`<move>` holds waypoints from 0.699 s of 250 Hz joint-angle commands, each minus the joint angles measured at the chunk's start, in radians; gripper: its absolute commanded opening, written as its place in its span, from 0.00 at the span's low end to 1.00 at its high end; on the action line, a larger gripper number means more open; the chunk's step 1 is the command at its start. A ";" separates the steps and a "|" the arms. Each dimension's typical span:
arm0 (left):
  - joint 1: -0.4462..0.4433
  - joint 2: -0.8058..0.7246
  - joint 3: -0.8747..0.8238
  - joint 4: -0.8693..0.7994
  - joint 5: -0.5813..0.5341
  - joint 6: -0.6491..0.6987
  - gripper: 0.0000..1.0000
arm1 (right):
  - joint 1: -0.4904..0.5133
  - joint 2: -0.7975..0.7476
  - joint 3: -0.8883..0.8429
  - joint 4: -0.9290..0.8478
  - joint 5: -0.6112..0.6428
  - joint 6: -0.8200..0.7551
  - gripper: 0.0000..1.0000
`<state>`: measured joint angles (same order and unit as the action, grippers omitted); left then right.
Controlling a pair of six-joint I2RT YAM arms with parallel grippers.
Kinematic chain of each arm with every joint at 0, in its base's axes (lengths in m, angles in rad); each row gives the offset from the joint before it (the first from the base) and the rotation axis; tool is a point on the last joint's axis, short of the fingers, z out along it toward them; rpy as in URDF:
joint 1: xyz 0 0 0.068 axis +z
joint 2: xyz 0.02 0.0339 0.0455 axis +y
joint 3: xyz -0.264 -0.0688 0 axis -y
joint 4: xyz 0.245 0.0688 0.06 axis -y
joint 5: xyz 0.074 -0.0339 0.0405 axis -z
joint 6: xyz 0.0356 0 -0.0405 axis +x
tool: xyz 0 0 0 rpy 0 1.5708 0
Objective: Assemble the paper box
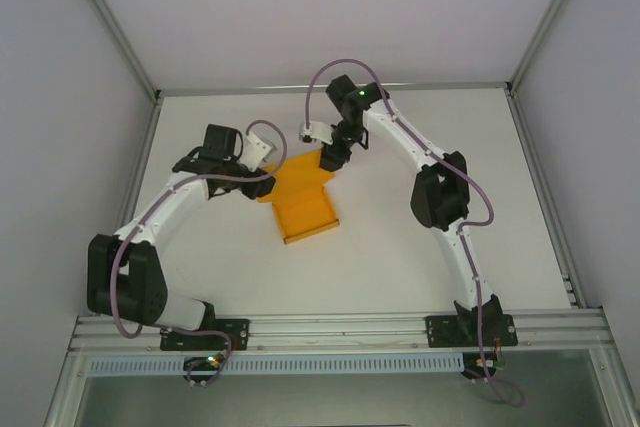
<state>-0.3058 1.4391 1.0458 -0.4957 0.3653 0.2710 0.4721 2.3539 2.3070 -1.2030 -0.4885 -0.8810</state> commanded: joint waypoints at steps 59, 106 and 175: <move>0.007 0.086 0.117 -0.101 0.000 0.054 0.27 | -0.007 -0.175 -0.219 0.063 -0.003 0.003 0.03; -0.011 0.130 0.155 -0.137 -0.001 0.070 0.16 | -0.007 -0.313 -0.405 0.225 0.055 0.079 0.00; -0.083 0.144 0.177 0.000 -0.137 -0.108 0.07 | 0.021 -0.485 -0.714 0.651 0.354 0.510 0.00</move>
<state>-0.3580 1.5665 1.1824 -0.5472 0.3454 0.2771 0.4770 1.9388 1.6543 -0.7895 -0.3656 -0.6640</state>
